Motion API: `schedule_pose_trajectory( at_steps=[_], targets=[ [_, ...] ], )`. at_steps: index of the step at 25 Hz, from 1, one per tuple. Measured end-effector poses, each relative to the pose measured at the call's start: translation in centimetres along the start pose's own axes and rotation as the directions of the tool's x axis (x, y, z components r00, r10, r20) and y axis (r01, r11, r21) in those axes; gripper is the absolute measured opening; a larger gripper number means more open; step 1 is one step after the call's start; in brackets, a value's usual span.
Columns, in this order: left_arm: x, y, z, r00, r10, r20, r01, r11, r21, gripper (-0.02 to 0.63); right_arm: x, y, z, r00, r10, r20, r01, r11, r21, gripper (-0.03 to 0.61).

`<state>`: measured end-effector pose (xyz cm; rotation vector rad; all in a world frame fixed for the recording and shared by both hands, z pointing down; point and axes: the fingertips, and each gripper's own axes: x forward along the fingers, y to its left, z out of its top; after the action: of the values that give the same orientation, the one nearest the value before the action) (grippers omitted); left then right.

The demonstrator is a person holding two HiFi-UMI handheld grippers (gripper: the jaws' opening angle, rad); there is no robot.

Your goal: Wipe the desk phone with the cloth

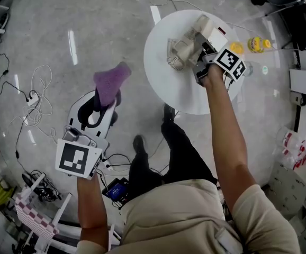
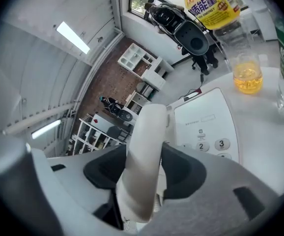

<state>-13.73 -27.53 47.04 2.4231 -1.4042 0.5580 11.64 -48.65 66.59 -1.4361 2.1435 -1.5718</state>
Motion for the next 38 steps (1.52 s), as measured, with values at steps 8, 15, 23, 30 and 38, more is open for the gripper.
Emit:
schedule_pose_trajectory(
  at_steps=[8, 15, 23, 30, 38],
  targets=[
    [0.0, -1.7, 1.4, 0.999, -0.039, 0.013, 0.039, 0.999, 0.021, 0.097, -4.3, 3.9, 0.0, 0.978, 0.209, -0.017, -0.208, 0.977, 0.036, 0.210],
    [-0.7, -3.2, 3.5, 0.997, -0.072, 0.038, 0.071, 0.997, 0.033, 0.097, -8.8, 10.1, 0.1, 0.897, 0.441, -0.043, -0.440, 0.898, 0.023, 0.207],
    [-0.6, -5.8, 5.4, 0.988, -0.130, 0.083, 0.129, 0.991, 0.025, 0.097, -14.8, 17.6, -1.2, 0.763, 0.645, -0.041, -0.633, 0.759, 0.150, 0.202],
    [0.9, -8.2, 7.1, 0.975, -0.191, 0.117, 0.189, 0.982, 0.025, 0.097, -19.3, 23.4, -4.7, 0.640, 0.760, -0.114, -0.735, 0.648, 0.200, 0.198],
    [1.5, -13.1, 7.3, 0.932, -0.349, 0.096, 0.348, 0.937, 0.031, 0.097, -23.2, 27.4, -7.4, 0.555, 0.819, -0.143, -0.786, 0.573, 0.234, 0.195]
  ],
)
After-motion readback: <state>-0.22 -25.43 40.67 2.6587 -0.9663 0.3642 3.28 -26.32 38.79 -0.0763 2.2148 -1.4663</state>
